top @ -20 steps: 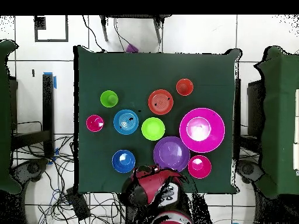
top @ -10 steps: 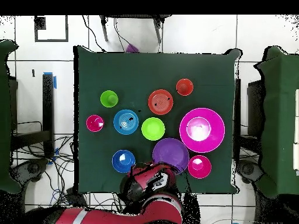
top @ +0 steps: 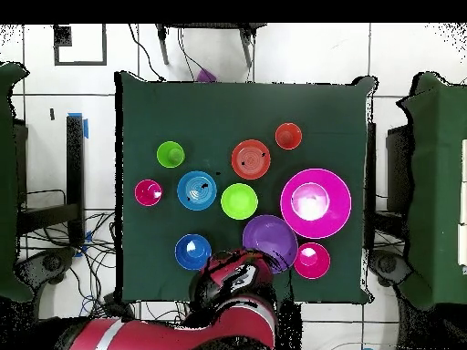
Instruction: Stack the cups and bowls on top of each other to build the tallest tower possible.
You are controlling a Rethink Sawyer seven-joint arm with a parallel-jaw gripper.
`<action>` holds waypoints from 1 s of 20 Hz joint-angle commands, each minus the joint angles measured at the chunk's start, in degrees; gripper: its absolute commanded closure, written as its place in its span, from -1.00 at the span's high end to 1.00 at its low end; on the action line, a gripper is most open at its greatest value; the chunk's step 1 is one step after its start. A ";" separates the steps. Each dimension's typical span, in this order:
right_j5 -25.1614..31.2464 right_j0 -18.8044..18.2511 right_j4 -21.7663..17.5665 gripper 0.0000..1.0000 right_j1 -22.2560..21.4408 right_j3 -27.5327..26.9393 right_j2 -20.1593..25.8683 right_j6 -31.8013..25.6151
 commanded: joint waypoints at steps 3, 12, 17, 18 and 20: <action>3.84 1.32 -4.55 1.00 -1.67 -7.08 1.26 -1.24; 6.99 1.62 -5.14 1.00 -4.97 -6.36 1.46 -2.07; 8.10 2.11 -5.80 1.00 -5.90 -6.59 1.07 -2.12; 7.60 2.31 -6.03 1.00 -5.51 -6.87 0.82 -1.81; 4.90 2.78 -6.38 1.00 -3.30 -7.98 0.54 -0.52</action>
